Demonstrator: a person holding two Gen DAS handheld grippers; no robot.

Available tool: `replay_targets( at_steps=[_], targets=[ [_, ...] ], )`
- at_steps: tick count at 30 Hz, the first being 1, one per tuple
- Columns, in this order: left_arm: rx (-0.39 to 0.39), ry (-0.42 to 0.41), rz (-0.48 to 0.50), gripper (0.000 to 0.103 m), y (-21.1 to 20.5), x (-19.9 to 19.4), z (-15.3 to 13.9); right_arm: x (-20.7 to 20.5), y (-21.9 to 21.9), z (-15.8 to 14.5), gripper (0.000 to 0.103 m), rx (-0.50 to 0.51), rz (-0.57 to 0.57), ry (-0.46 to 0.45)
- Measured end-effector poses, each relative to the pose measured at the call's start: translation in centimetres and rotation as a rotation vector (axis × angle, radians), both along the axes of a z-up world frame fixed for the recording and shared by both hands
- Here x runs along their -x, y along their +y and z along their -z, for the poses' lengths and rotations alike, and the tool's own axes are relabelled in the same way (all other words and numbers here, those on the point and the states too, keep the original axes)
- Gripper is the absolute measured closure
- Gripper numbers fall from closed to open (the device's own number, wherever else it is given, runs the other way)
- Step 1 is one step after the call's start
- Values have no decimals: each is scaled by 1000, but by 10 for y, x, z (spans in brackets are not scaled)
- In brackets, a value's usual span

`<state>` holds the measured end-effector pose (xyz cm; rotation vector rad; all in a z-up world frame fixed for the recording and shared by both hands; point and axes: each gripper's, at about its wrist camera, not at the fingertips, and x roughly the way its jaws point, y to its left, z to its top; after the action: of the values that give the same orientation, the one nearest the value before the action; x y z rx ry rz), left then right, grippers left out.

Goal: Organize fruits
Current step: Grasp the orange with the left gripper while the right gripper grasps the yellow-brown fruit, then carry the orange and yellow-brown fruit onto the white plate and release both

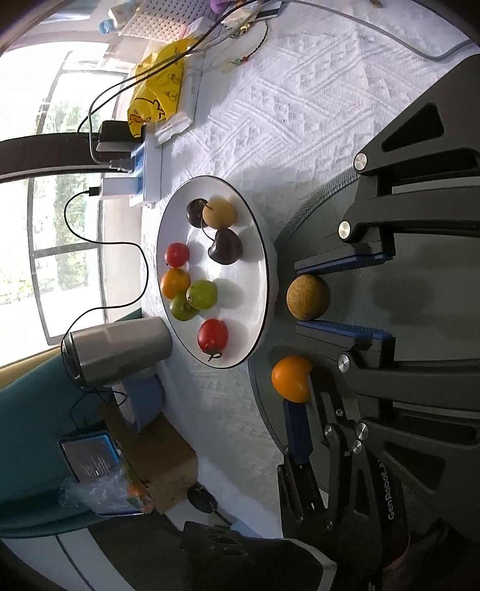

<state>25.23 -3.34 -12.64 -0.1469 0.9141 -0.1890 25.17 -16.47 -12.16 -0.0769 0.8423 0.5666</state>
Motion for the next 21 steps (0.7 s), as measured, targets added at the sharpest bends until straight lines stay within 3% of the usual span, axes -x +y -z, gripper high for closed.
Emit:
replay_targets(
  at_steps=[10, 21],
  targets=[
    [-26, -43, -3, 71, -3, 5, -8, 4, -3, -5, 76, 5, 4, -19],
    [-53, -140, -8, 75, 0, 16, -42, 10, -2, -27, 76, 20, 8, -65]
  ],
)
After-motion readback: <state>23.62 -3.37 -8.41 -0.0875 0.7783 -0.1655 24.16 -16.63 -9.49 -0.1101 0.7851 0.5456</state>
